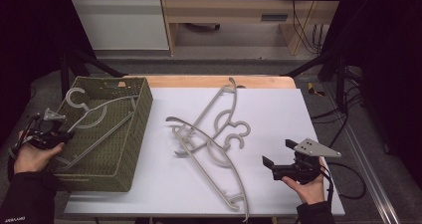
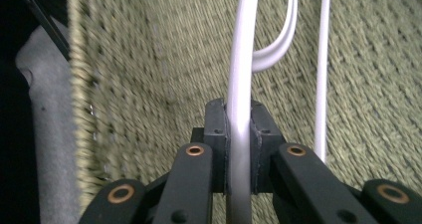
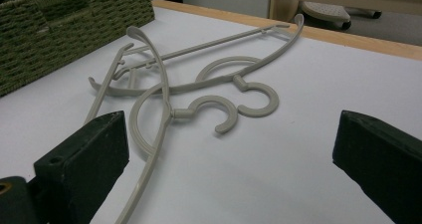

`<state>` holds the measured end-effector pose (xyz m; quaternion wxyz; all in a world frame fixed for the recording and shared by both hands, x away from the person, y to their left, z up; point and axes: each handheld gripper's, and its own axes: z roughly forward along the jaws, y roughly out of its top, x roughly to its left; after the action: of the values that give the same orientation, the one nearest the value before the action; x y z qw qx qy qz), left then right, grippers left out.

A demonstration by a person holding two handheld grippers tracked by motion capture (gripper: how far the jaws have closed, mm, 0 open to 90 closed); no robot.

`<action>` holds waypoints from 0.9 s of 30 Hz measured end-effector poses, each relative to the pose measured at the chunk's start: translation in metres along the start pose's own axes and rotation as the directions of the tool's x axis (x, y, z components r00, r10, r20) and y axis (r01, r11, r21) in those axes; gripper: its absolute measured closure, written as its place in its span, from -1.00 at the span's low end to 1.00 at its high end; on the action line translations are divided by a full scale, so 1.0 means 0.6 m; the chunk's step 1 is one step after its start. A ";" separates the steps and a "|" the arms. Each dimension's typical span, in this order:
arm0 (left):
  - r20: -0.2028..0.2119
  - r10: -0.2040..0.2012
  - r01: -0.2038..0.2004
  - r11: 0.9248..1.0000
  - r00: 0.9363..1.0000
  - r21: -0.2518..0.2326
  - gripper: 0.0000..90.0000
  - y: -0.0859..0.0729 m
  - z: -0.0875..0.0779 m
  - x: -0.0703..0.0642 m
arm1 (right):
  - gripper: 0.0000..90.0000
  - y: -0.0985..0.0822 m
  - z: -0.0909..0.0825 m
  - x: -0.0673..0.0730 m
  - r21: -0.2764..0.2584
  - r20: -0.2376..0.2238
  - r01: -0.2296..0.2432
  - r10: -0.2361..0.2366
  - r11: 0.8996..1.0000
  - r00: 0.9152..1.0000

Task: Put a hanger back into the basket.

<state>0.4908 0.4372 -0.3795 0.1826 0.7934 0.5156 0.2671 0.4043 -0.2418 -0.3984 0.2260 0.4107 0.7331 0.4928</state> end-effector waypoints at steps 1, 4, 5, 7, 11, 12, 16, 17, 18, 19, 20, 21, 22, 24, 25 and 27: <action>-0.001 -0.010 0.010 1.000 1.000 0.005 0.81 -0.001 0.002 0.000 | -0.96 0.000 0.000 0.000 0.000 0.000 0.001 -0.001 1.000 1.000; 0.013 -0.023 0.023 0.999 1.000 0.028 0.79 -0.002 0.005 0.002 | -0.96 0.000 0.001 0.000 0.001 0.000 0.002 -0.002 1.000 1.000; 0.010 -0.027 0.026 0.999 1.000 0.030 0.77 -0.002 0.005 0.003 | -0.96 0.000 0.001 0.001 0.001 0.000 0.002 -0.002 1.000 1.000; 0.015 -0.032 0.032 0.999 0.999 0.017 0.76 -0.002 0.002 0.003 | -0.96 0.000 0.001 0.001 0.002 0.000 0.002 -0.002 1.000 1.000; 0.030 -0.041 0.042 0.999 0.999 -0.008 0.73 -0.004 -0.010 0.004 | -0.96 0.000 0.002 0.002 0.002 -0.003 0.000 0.000 1.000 1.000; 0.034 -0.037 0.038 0.999 0.999 -0.017 0.72 -0.004 -0.015 0.004 | -0.96 0.000 0.002 0.002 0.004 -0.003 0.002 -0.002 1.000 1.000; 0.067 -0.044 0.050 0.995 0.997 -0.088 0.62 -0.005 -0.035 -0.003 | -0.96 0.000 0.003 0.003 0.007 -0.004 0.003 -0.003 1.000 1.000; 0.076 -0.041 0.049 0.993 0.996 -0.107 0.58 -0.005 -0.041 -0.007 | -0.96 0.000 0.003 0.003 0.007 -0.005 0.003 -0.003 1.000 1.000; 0.086 -0.040 0.051 0.990 0.995 -0.132 0.53 -0.004 -0.046 -0.012 | -0.96 0.000 0.003 0.003 0.006 -0.006 0.000 0.000 1.000 1.000; 0.102 -0.039 0.055 0.986 0.994 -0.159 0.46 -0.003 -0.052 -0.016 | -0.96 0.000 0.004 0.003 0.006 -0.006 0.001 0.000 1.000 1.000; 0.118 -0.039 0.060 0.982 0.992 -0.180 0.44 -0.002 -0.056 -0.022 | -0.96 0.000 0.004 0.003 0.006 -0.005 0.000 0.000 1.000 1.000; 0.125 -0.035 0.060 0.979 0.992 -0.196 0.40 0.000 -0.061 -0.027 | -0.96 0.001 0.004 0.004 0.006 -0.006 -0.001 0.001 1.000 1.000; 0.128 -0.037 0.064 0.974 0.991 -0.217 0.34 0.002 -0.064 -0.034 | -0.96 0.001 0.004 0.004 0.005 -0.007 -0.002 0.002 1.000 1.000; 0.163 -0.040 0.083 0.960 0.986 -0.266 0.26 0.006 -0.072 -0.048 | -0.96 0.002 0.004 0.004 0.006 -0.005 -0.001 0.001 1.000 1.000; 0.175 -0.039 0.089 0.952 0.984 -0.292 0.21 0.008 -0.076 -0.056 | -0.96 0.002 0.004 0.005 0.003 -0.006 -0.003 0.003 1.000 1.000; 0.201 -0.033 0.100 0.936 0.979 -0.336 0.10 0.014 -0.084 -0.072 | -0.96 0.004 0.005 0.006 -0.001 -0.003 -0.007 0.007 1.000 1.000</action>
<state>0.4519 0.3953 -0.3450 0.3765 0.7533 0.4674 0.2690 0.4056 -0.2369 -0.3972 0.2235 0.4124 0.7318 0.4944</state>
